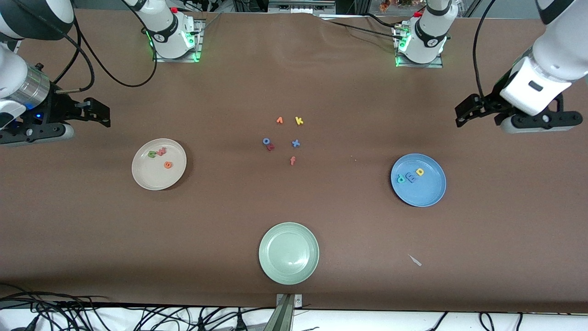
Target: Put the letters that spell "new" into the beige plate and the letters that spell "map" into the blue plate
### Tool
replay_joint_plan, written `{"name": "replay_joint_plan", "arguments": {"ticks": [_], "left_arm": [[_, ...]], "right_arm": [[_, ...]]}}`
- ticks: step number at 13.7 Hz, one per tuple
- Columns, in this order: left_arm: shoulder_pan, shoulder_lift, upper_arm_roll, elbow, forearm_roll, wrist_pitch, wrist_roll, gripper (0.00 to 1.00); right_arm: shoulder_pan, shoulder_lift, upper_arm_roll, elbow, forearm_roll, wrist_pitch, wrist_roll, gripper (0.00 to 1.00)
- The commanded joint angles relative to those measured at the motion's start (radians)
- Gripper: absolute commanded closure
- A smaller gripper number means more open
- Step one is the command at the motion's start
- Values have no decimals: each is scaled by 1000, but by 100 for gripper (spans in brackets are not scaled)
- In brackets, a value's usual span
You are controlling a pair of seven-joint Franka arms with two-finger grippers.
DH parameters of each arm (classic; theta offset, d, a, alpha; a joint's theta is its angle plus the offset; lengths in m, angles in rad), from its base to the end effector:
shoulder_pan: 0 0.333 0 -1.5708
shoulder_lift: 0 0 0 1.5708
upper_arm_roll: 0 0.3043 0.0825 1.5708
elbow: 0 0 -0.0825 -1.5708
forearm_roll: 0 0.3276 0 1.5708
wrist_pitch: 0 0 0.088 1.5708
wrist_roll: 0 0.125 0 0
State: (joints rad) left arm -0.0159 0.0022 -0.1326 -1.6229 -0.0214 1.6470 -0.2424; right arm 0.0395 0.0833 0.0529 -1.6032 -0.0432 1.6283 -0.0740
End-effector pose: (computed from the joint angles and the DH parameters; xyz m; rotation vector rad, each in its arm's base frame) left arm 0.4996 -0.0772 0.5787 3.1125 0.1484 0.0270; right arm 0.5214 0.0421 0.5437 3.0899 0.2634 -0.0895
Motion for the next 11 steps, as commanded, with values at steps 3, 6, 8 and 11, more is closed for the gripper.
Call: {"name": "replay_joint_plan", "arguments": {"ticks": [3,6,8,11], "left_arm": [[19,-4,5,11,-22,-12,52,0],[8,-5,14,6,-22,-3,54,0],[7,-5,24,6,-22,-3,55,0],[7,-7,25,5,-22,-3,55,0]], "right_arm": [[-4,0,7,9,-9,-8,-6,0],[-4,0,7,9,-9,-8,-4,0],[-4,1,7,9,-9,-8,-4,0],[-4,3,7,9,-9,-8,-4,0]]}}
